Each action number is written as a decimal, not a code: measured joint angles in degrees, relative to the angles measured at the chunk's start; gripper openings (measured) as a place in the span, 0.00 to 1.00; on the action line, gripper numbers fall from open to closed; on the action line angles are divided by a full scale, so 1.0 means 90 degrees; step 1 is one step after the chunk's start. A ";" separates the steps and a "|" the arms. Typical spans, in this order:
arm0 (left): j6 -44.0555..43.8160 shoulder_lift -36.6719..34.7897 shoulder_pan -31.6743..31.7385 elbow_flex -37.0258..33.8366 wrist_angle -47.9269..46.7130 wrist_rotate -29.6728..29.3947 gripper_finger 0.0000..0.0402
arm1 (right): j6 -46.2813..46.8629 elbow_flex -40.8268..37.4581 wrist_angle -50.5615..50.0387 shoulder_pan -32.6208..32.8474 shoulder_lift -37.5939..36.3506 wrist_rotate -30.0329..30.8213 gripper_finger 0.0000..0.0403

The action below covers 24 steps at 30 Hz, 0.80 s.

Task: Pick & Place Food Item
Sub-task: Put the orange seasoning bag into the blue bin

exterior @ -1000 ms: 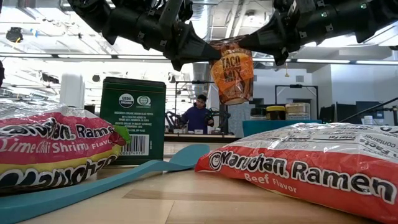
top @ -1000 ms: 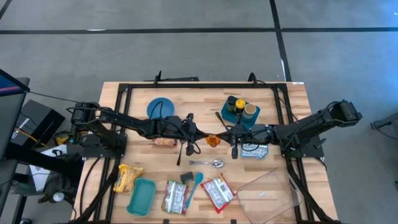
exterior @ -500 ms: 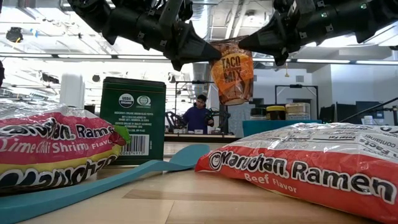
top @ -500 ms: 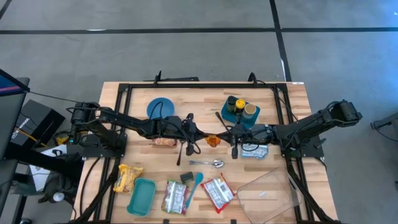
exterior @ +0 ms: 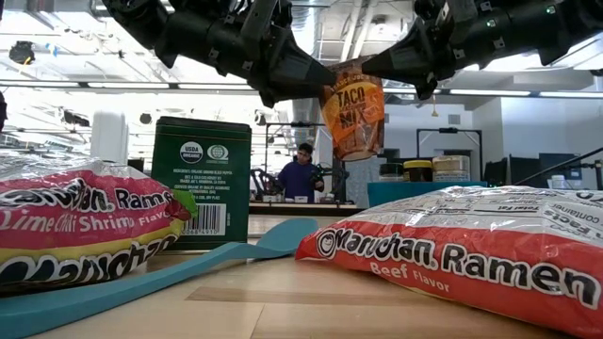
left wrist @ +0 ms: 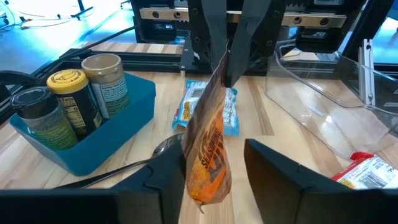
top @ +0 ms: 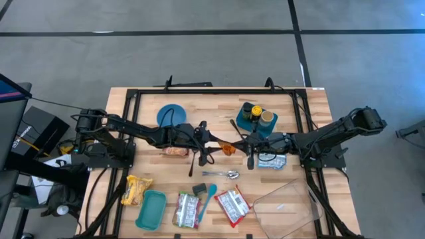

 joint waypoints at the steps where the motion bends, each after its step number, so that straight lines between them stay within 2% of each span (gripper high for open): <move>1: -0.0001 0.0000 -0.0001 0.0000 -0.0017 -0.0001 0.41 | -0.0001 0.0000 0.0000 0.0000 0.0000 0.0000 0.00; 11: 0.0000 -0.0011 -0.0001 -0.0002 -0.0140 0.0000 0.44 | -0.0019 -0.0002 -0.0151 0.0000 0.0000 0.0002 0.00; 18: -0.0005 -0.0615 0.0000 -0.0012 -0.1121 -0.0001 0.41 | -0.0019 -0.0004 -0.0393 0.0000 -0.0137 0.0052 0.00; 24: -0.0024 -0.1240 0.0000 -0.0237 -0.1477 -0.0001 0.40 | -0.0022 -0.0007 -0.0828 0.0000 -0.0596 0.0491 0.00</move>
